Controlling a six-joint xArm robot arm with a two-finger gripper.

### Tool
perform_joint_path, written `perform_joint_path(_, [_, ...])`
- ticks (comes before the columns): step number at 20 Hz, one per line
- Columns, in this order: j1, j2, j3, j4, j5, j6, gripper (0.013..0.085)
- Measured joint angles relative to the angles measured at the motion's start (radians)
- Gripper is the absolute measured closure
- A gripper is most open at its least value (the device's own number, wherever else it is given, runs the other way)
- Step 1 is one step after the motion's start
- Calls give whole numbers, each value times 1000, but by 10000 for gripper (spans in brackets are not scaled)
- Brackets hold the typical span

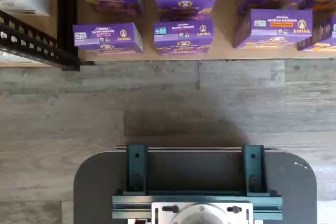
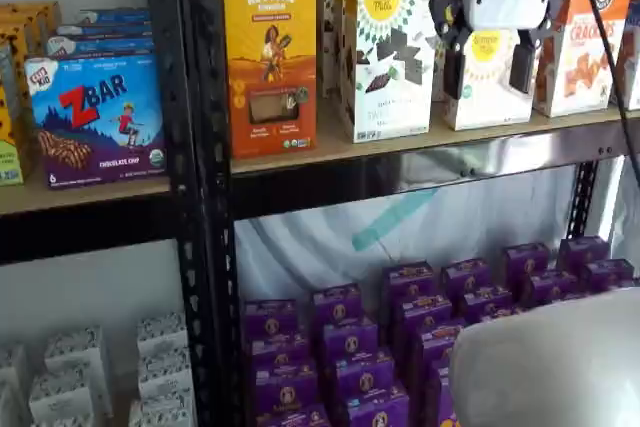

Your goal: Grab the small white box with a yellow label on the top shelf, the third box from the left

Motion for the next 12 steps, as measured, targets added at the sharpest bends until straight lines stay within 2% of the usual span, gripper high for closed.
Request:
perform_joint_path(4, [-17,5,-4,20,10,-8,130])
perform_joint_path(8, [-15,3,1,19,0,-7,130])
perform_joint_path(12, [-17,3,11,3,-47,-16,130])
